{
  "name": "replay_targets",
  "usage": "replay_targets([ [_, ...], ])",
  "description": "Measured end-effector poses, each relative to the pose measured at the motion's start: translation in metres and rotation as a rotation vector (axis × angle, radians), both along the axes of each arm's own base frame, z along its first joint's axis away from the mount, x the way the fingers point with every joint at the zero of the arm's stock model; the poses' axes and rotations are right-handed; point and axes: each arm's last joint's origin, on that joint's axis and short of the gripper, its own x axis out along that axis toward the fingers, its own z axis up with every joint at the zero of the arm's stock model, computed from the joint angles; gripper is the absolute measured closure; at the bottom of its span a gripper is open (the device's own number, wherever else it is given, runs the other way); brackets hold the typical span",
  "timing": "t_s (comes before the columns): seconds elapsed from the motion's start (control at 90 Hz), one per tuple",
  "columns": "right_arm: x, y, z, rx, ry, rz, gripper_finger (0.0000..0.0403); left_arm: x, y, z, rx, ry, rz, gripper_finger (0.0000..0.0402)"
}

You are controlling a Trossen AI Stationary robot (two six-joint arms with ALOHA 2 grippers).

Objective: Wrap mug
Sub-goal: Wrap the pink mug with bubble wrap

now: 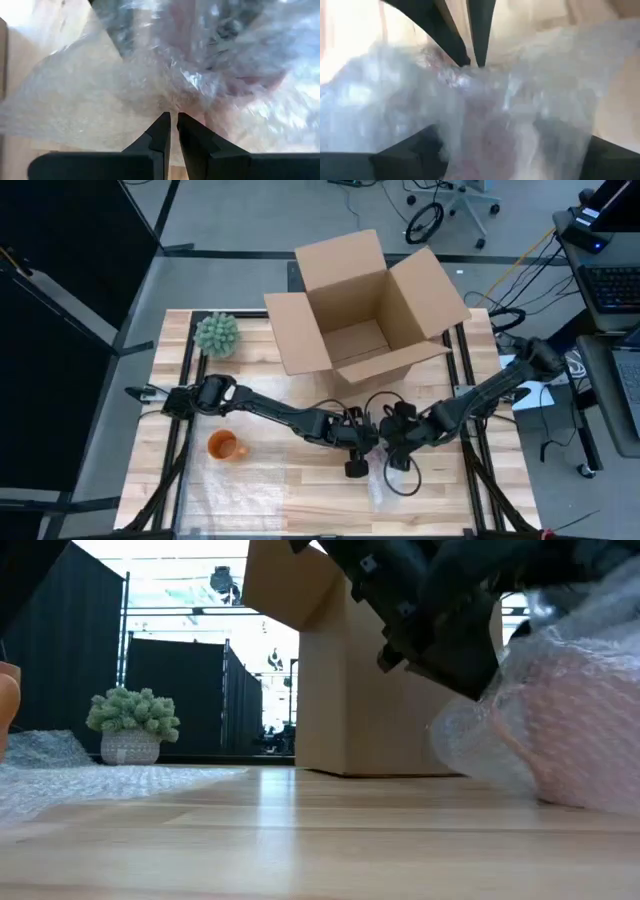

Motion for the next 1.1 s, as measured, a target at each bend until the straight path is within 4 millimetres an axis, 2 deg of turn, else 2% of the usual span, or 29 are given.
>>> replay_targets([
  [0.167, -0.008, -0.004, 0.015, 0.021, -0.036, 0.001, 0.0145, 0.0, 0.0, 0.0, 0.003, -0.001, 0.003, 0.0375],
  [0.344, -0.016, -0.008, 0.019, 0.02, -0.019, -0.014, 0.0145, 0.002, 0.0, 0.002, -0.002, -0.026, 0.004, 0.0375],
  [0.711, -0.016, -0.008, 0.02, 0.011, -0.021, 0.005, 0.0145, 0.008, -0.013, 0.039, -0.015, -0.144, -0.034, 0.0375],
  [0.844, -0.016, -0.008, 0.02, 0.005, -0.021, 0.017, 0.0145, 0.01, -0.016, 0.045, -0.021, -0.193, -0.045, 0.0375],
  [0.978, -0.016, -0.008, 0.02, 0.003, -0.019, 0.023, 0.0145, 0.014, -0.018, 0.043, -0.027, -0.226, -0.069, 0.0375],
  [1.1, -0.016, -0.008, 0.02, 0.0, -0.019, 0.023, 0.0145, 0.011, -0.017, 0.032, -0.012, -0.145, -0.069, 0.0375],
])
